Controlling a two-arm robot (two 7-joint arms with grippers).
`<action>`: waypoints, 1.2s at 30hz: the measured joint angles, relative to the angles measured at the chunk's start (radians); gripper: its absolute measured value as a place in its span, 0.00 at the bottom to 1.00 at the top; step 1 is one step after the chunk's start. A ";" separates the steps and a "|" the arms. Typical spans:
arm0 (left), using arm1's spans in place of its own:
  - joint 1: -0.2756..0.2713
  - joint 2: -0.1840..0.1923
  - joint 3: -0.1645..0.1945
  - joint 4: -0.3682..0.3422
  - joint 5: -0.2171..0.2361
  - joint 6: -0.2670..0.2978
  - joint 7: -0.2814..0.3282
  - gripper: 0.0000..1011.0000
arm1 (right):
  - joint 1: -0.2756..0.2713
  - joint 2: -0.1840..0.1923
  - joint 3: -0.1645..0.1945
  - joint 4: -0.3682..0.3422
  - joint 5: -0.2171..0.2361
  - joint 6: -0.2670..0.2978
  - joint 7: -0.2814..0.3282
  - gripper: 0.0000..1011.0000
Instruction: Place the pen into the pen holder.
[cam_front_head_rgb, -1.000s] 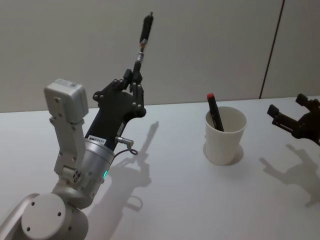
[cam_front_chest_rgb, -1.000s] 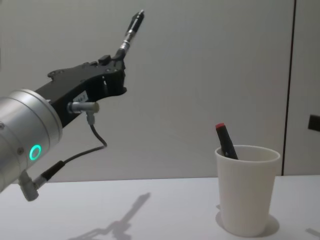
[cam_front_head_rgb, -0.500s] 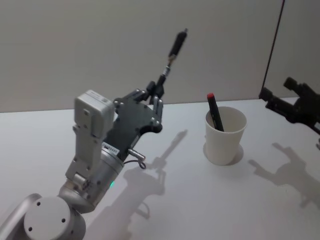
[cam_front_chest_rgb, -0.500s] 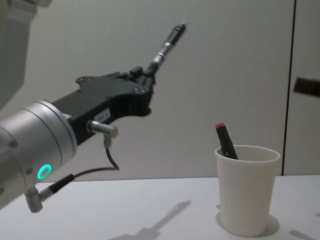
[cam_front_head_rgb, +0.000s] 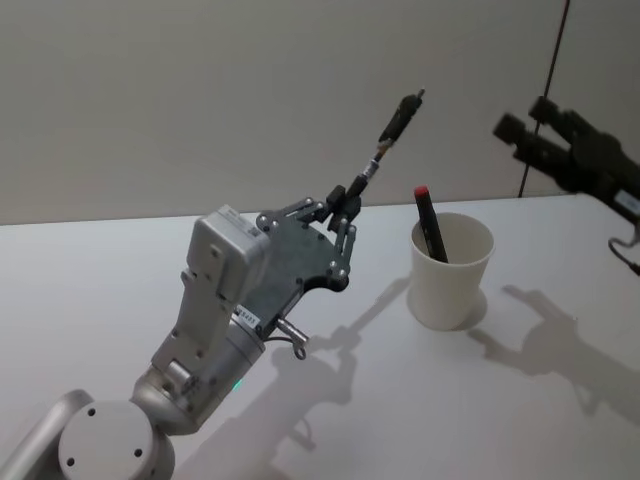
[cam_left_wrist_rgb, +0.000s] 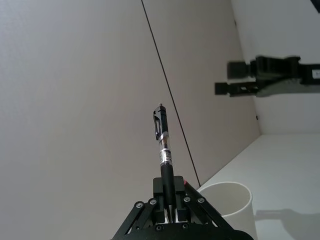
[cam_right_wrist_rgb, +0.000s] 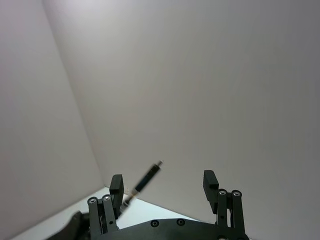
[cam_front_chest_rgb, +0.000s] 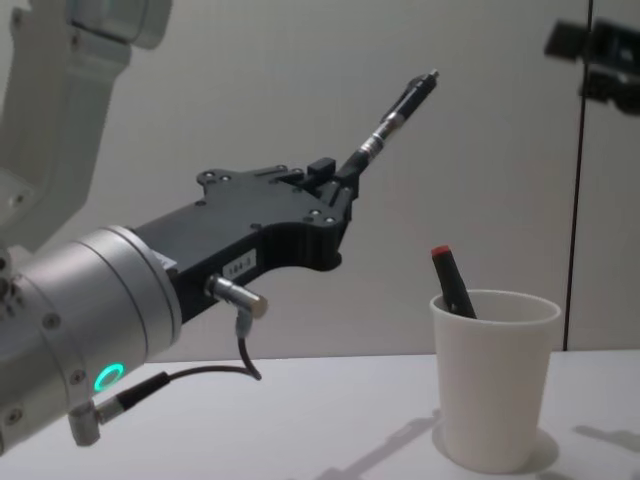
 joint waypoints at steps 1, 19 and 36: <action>0.000 0.000 0.000 0.000 0.002 0.000 -0.002 0.12 | 0.004 -0.002 -0.001 0.001 0.007 0.004 0.007 0.99; 0.001 0.000 0.005 0.003 0.027 -0.004 -0.026 0.12 | 0.016 0.005 -0.013 0.011 0.064 0.034 0.064 0.99; 0.001 0.000 0.007 0.004 0.033 -0.005 -0.031 0.12 | -0.089 0.023 -0.031 -0.010 0.079 -0.004 -0.055 0.99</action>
